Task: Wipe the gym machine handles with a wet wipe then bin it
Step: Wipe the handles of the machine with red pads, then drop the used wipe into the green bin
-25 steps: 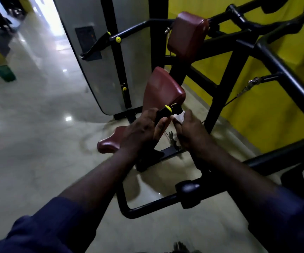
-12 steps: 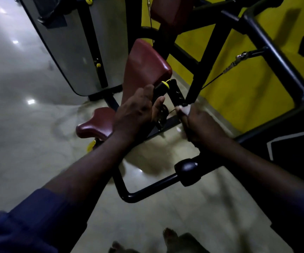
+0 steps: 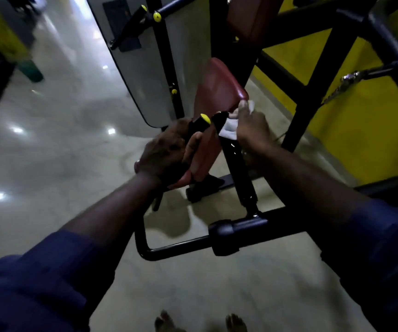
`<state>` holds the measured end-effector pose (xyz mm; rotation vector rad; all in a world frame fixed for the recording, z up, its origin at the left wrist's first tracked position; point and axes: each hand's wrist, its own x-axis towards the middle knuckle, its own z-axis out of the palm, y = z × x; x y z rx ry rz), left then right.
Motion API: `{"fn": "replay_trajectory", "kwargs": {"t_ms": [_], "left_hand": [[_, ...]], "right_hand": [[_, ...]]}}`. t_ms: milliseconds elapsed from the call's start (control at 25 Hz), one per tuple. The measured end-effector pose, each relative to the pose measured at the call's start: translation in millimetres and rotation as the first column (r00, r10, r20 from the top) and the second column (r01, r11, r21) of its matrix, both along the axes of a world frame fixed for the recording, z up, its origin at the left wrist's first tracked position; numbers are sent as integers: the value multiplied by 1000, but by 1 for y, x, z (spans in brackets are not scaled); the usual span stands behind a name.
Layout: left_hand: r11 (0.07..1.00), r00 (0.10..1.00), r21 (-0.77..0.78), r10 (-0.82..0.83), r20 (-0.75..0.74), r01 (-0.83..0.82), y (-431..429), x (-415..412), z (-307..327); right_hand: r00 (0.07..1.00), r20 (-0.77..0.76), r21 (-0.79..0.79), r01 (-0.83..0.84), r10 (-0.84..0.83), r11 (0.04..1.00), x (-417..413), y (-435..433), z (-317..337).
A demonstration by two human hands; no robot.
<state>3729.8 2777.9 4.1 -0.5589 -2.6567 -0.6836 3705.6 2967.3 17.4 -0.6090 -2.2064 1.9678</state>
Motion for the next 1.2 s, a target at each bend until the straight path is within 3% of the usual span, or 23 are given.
{"fn": "replay_trajectory", "kwargs": {"t_ms": [40, 120, 280, 440, 480, 600, 760, 920, 1080, 1200], "left_hand": [[1000, 1000, 22, -3, 28, 3, -1, 1, 3], [989, 990, 144, -40, 133, 21, -5, 4, 12], [938, 977, 325, 58, 206, -125, -40, 19, 32], [838, 943, 450, 210, 258, -310, -125, 24, 78], [811, 938, 479, 239, 252, -335, -148, 21, 90], [747, 910, 519, 349, 224, -415, -234, 20, 119], [670, 859, 546, 456, 233, -504, -388, 4, 130], [634, 827, 539, 492, 271, -554, -541, -31, 127], [610, 816, 556, 513, 265, -564, -691, -86, 138], [614, 818, 560, 523, 240, -556, -769, -140, 149]], "right_hand": [[996, -89, 103, 26, -17, 994, -2, 4, 8], [981, -195, 138, 43, -15, 989, -6, 2, 25], [938, -284, 196, -146, 198, 970, -2, -14, 52], [750, -397, 457, -339, 529, 823, -16, -88, 100], [719, -368, 450, -417, 589, 790, -22, -115, 110], [624, -278, 213, -701, 730, 680, -41, -215, 124], [544, -89, 148, -821, 834, 551, -91, -378, 132], [447, -18, -173, -882, 895, 437, -145, -529, 134], [311, -79, -65, -950, 947, 307, -204, -673, 139], [380, -127, -34, -925, 916, 379, -261, -748, 147]]}}
